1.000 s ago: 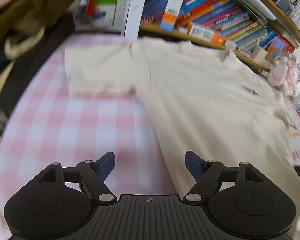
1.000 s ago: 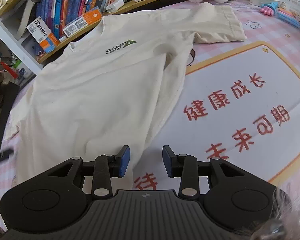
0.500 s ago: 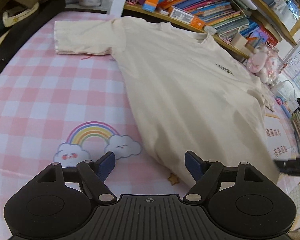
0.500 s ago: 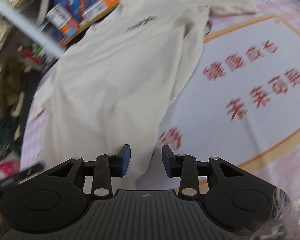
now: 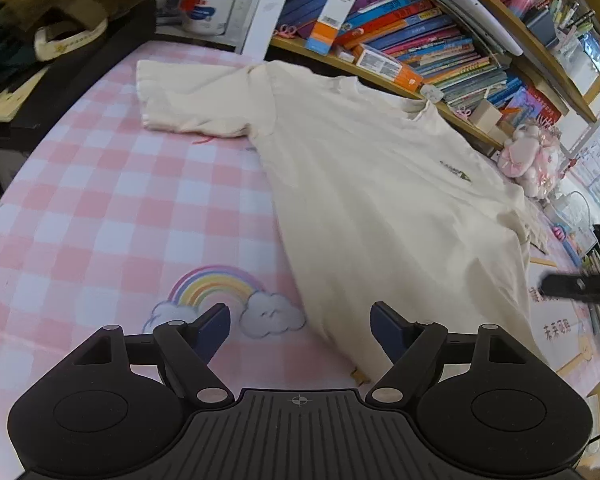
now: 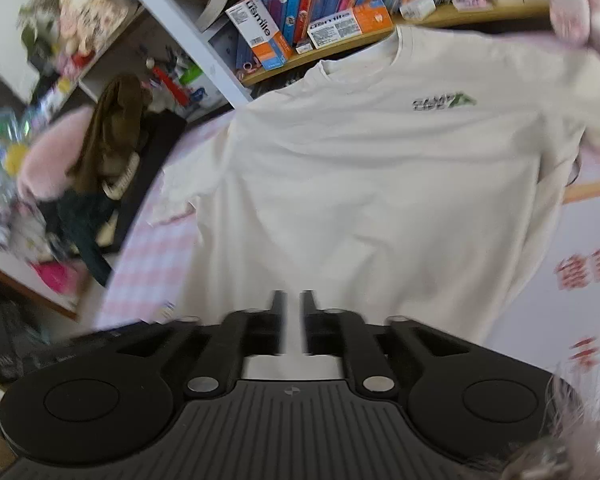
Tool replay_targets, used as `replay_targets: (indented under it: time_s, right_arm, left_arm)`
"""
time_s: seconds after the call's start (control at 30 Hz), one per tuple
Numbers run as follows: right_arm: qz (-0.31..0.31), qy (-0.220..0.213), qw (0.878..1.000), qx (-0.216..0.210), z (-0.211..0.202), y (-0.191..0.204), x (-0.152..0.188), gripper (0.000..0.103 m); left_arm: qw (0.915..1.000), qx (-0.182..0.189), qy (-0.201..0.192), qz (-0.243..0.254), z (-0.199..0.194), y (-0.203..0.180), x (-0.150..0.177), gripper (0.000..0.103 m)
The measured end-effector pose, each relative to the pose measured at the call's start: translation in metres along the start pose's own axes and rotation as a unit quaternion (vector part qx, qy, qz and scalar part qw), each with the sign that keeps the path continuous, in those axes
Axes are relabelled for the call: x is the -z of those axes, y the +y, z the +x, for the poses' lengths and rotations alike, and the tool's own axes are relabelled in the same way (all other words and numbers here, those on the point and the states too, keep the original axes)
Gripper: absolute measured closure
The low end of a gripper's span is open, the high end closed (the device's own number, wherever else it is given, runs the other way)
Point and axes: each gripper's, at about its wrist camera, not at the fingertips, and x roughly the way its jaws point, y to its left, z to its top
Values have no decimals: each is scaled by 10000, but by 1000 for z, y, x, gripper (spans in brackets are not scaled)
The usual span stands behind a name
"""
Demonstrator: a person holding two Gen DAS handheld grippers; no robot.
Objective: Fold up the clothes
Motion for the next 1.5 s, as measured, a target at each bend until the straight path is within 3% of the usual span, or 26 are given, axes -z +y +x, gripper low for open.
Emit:
replay_targets:
  time_s: [0.03, 0.17, 0.27, 0.33, 0.4, 0.43, 0.53, 0.6, 0.67, 0.83, 0.87, 0.97, 1.03, 1.13, 1.23, 1.33, 1.4, 1.5]
  right_arm:
    - [-67, 109, 9998, 137, -2, -2, 4, 59]
    - [-313, 554, 9958, 661, -9, -11, 23, 54]
    - [-121, 938, 9938, 591, -7, -21, 45, 54]
    - [5, 1065, 9931, 501, -2, -23, 54, 63]
    - [153, 1143, 9927, 364, 2, -24, 59, 87]
    - [185, 1186, 9924, 262, 4, -24, 59, 93]
    - [199, 1145, 9931, -152, 1, -19, 51, 97]
    - [257, 902, 9939, -572, -2, -13, 30, 98]
    - [129, 610, 9954, -730, -2, -3, -1, 98]
    - [-9, -507, 9982, -324, 23, 22, -89, 93]
    - [57, -692, 9975, -143, 30, 23, -103, 90]
    - [186, -931, 9950, 294, 38, 18, -121, 65]
    - [20, -1064, 9936, 391, 31, 14, -117, 64]
    - [-389, -912, 9926, 702, 22, 2, -99, 62]
    - [-900, -521, 9892, 1032, 15, -8, -69, 62]
    - [-1491, -31, 9833, 1048, 17, -8, -38, 62]
    - [-2089, 239, 9735, 896, 20, 1, -16, 62]
    - [-3199, 588, 9410, 937, 36, 23, 12, 61]
  left_arm:
    - [10000, -22, 5, -18, 0, 2, 2, 24]
    - [10000, 16, -10, -41, 5, 1, -2, 24]
    - [9999, 74, -27, -65, 8, -1, -7, 23]
    - [9999, 113, -38, -80, 11, -2, -10, 22]
    - [9998, 152, -76, -65, 10, -4, -12, 22]
    - [9998, 165, -101, -64, 8, -4, -12, 22]
    - [9997, 179, -155, -108, 3, -4, -11, 22]
    - [9996, 163, -170, -185, 0, -1, -9, 22]
    - [9993, 137, -170, -291, -1, 1, -10, 22]
    - [9991, 110, -214, -351, -3, -3, -15, 21]
    - [9992, 99, -223, -330, -3, -4, -16, 21]
    - [9995, 87, -200, -240, -1, -8, -15, 21]
    - [9998, 55, -146, -110, 2, -10, -13, 21]
    - [9997, 13, -54, 258, 9, -19, -10, 21]
    - [9954, 171, -19, 940, 15, -39, -9, 21]
    - [9874, 341, -33, 1548, 19, -60, -7, 21]
    - [9824, 466, -52, 1810, 20, -71, -6, 21]
    - [9750, 700, -50, 2107, 21, -86, -3, 21]
